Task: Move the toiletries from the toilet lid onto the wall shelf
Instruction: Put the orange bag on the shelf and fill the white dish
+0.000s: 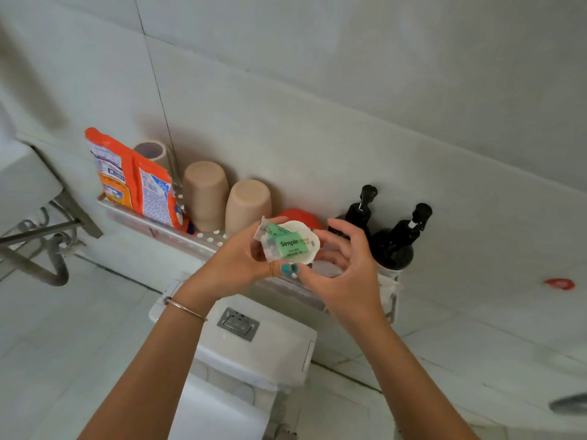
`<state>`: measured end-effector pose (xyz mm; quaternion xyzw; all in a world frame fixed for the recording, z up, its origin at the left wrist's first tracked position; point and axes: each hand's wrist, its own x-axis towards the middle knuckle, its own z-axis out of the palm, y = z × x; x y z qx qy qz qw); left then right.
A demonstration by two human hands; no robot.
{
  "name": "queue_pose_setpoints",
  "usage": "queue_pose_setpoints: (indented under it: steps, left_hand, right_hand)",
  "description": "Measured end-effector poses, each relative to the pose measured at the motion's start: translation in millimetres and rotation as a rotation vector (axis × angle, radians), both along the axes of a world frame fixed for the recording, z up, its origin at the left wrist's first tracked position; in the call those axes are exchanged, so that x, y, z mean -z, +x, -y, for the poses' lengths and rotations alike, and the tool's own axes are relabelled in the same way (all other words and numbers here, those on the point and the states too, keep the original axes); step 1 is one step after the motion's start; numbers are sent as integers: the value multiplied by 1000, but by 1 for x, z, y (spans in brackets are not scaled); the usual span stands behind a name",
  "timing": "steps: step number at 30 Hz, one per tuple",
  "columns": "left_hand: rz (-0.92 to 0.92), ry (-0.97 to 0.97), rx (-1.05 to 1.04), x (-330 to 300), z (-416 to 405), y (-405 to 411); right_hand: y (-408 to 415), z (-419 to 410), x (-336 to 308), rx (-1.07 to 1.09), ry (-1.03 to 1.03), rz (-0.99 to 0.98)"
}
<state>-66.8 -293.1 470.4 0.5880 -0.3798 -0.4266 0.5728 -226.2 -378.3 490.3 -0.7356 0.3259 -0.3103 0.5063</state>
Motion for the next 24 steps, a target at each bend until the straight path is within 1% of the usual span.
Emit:
queue_pose_setpoints:
  steps: [7, 15, 19, 21, 24]
  left_hand:
    - [125, 45, -72, -1, 5, 1]
    - [188, 95, -154, -7, 4, 2]
    - [193, 85, -208, -8, 4, 1]
    - [236, 100, -225, -8, 4, 1]
    - [352, 122, -233, -7, 5, 0]
  right_hand:
    - [6, -4, 5, 98, -18, 11]
    - [12, -8, 10, 188, -31, 2]
    - [15, -10, 13, 228, -37, -19]
    - [17, -11, 14, 250, -46, -39]
    - [20, -12, 14, 257, -45, -62]
